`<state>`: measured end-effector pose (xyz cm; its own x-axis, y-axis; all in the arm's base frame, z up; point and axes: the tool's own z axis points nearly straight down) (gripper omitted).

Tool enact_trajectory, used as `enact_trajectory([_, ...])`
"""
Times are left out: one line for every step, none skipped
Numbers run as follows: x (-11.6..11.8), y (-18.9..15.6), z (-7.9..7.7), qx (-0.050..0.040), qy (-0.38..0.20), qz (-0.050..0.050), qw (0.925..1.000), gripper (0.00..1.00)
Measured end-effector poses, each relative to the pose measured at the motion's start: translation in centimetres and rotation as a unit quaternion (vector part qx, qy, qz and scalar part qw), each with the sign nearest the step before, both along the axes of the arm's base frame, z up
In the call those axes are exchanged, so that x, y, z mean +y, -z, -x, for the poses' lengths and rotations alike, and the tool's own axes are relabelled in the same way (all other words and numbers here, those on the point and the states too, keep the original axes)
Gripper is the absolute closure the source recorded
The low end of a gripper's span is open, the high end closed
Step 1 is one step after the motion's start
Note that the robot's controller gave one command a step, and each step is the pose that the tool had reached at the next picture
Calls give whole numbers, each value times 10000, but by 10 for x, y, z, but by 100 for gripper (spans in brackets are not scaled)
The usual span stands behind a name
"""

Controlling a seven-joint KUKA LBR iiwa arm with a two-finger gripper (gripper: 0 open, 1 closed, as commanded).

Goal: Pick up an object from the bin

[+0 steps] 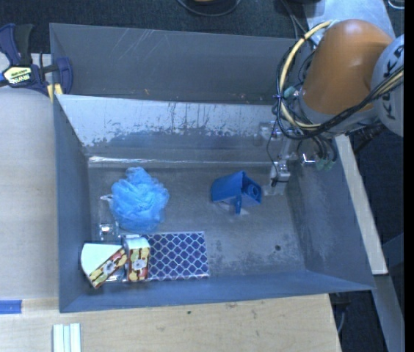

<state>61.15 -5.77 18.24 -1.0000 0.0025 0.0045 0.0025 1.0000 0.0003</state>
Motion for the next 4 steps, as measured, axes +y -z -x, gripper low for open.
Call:
enact_trajectory([0,-5,-2,-43,-8,4,10000,0])
enact_trajectory([46,96,-6,6,260,1,9997,0])
enact_trajectory([34,102,2,-99,116,-18,9999,100])
enact_trajectory([34,102,2,-99,114,-18,9999,100])
